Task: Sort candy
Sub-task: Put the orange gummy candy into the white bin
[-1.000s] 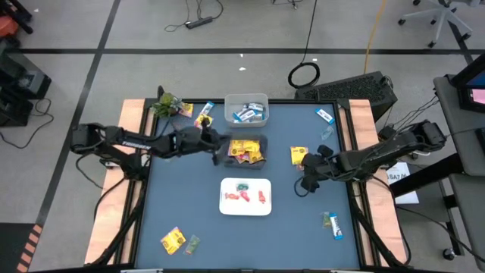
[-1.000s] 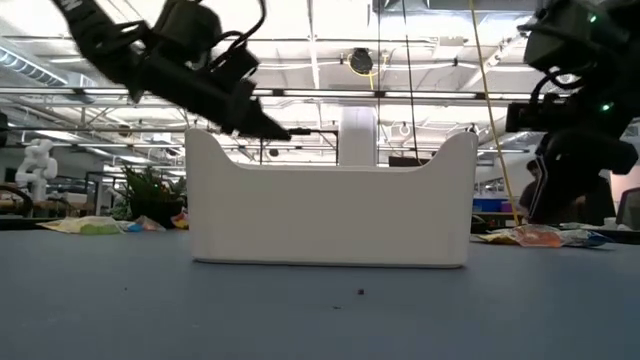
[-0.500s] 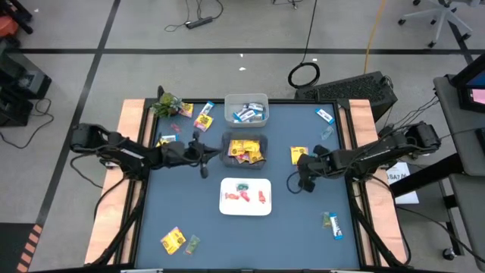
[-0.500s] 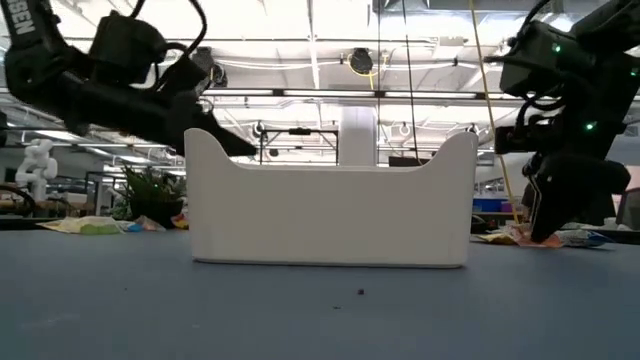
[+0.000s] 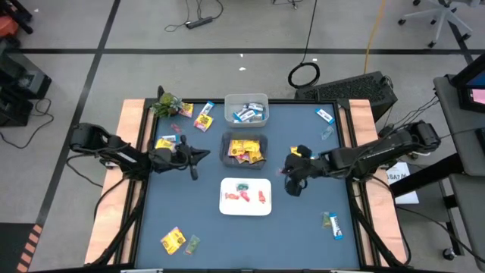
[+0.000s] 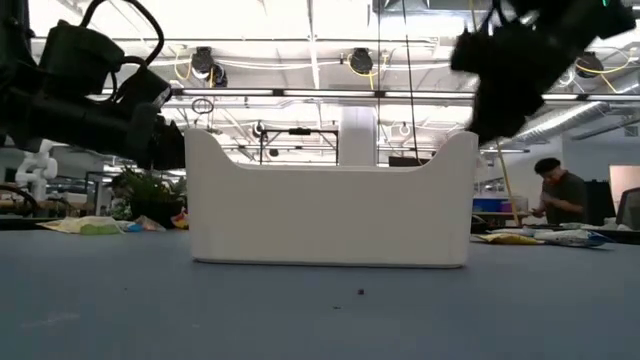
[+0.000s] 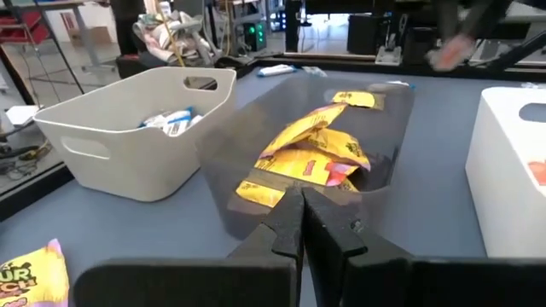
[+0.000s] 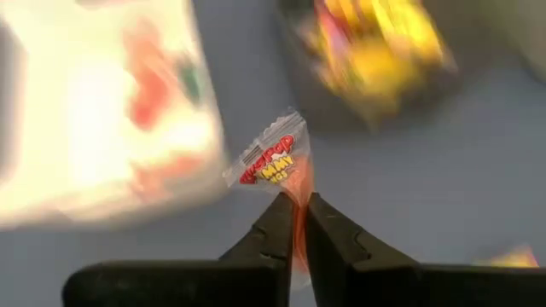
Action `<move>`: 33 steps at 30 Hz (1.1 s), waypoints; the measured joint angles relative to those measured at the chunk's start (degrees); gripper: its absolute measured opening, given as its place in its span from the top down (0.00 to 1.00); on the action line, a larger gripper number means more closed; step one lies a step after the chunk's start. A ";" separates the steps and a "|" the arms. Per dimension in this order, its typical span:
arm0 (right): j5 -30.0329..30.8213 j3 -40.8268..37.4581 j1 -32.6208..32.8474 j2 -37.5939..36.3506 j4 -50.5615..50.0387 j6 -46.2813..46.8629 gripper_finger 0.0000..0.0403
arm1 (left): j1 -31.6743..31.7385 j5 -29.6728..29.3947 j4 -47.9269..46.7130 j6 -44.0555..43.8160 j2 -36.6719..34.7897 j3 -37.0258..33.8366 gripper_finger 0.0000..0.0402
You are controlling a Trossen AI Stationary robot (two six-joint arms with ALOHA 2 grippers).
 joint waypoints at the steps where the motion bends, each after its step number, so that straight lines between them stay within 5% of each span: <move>1: 0.00 0.51 0.59 0.00 2.57 -1.06 0.96 | 0.00 0.00 -0.09 0.00 0.00 0.00 0.97; 10: -0.43 2.20 3.97 6.98 19.22 -7.99 0.97 | 0.02 -0.11 -0.87 0.02 0.00 -0.03 0.97; 23: -6.51 16.56 3.96 28.32 18.52 -17.95 0.97 | 0.27 -0.60 -11.14 -1.30 0.04 2.84 0.97; 26: -6.49 18.46 3.49 31.70 17.18 -18.16 0.96 | 0.30 -4.59 -12.19 -3.44 0.04 3.74 0.97; 33: -7.56 20.83 2.46 35.30 17.19 -19.03 0.89 | 5.38 -6.19 -32.78 -5.53 0.02 10.99 0.99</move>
